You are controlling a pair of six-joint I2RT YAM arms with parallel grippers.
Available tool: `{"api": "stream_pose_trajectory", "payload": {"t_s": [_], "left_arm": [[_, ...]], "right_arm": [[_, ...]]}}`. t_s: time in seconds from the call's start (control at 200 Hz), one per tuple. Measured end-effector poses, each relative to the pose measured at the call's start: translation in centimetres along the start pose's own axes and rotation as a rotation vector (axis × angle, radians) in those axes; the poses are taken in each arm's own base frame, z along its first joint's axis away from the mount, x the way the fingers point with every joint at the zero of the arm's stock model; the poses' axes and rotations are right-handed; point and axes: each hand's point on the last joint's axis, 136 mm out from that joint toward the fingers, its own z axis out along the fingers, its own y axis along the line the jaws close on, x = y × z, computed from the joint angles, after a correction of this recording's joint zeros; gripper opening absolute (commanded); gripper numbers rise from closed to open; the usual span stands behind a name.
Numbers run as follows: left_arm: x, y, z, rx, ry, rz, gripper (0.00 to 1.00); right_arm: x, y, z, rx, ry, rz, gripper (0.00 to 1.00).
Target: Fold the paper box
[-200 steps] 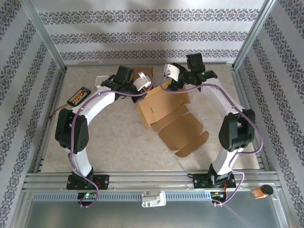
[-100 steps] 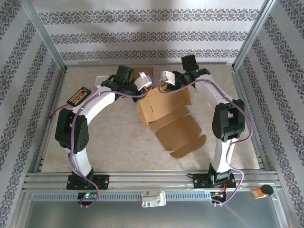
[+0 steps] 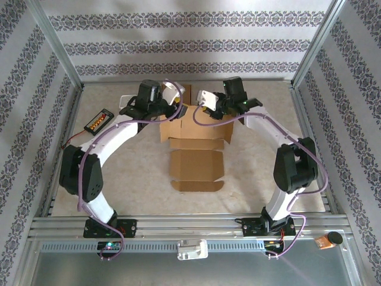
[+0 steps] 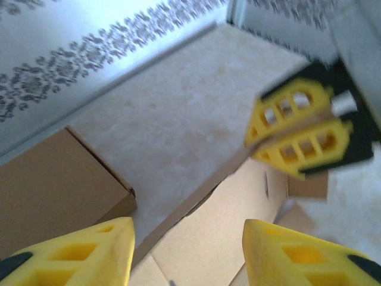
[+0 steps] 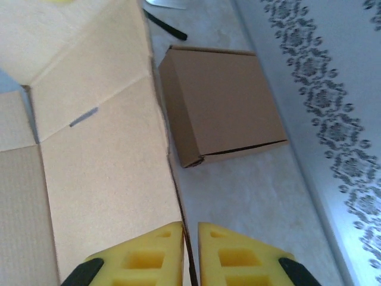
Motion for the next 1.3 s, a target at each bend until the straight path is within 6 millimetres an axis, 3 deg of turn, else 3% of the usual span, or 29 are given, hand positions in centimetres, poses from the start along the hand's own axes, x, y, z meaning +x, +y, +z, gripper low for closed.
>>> {"api": "stream_pose_trajectory", "payload": {"t_s": [0.115,0.225,0.46,0.6,0.864,1.119,1.299], "left_arm": [[-1.7,1.1,-1.8,-0.058,-0.057,-0.171,0.54],[-1.9,2.7,-2.9,-0.088,-0.079,-0.321,0.57],[1.1,6.9,-2.9,-0.137,-0.046,-0.745,0.52],[2.4,7.6,-1.2,-0.032,-0.078,-0.957,0.5],[4.2,7.0,3.6,0.151,-0.038,-1.06,0.53],[3.8,7.3,3.8,0.142,-0.041,-1.062,0.39],[3.8,6.5,4.0,0.171,-0.023,-1.059,0.39]], "right_arm": [[-0.4,1.0,-0.5,0.069,0.022,-0.017,0.13],[-0.3,1.6,-0.8,0.11,0.033,-0.033,0.14],[1.1,1.7,-0.6,0.154,0.07,-0.037,0.14],[1.5,2.2,-0.5,0.154,0.071,-0.05,0.13],[1.3,2.2,-0.6,0.154,0.064,-0.071,0.13],[0.9,2.0,-1.0,0.162,0.053,-0.078,0.13],[0.8,2.1,-1.0,0.16,0.052,-0.077,0.12]]}}
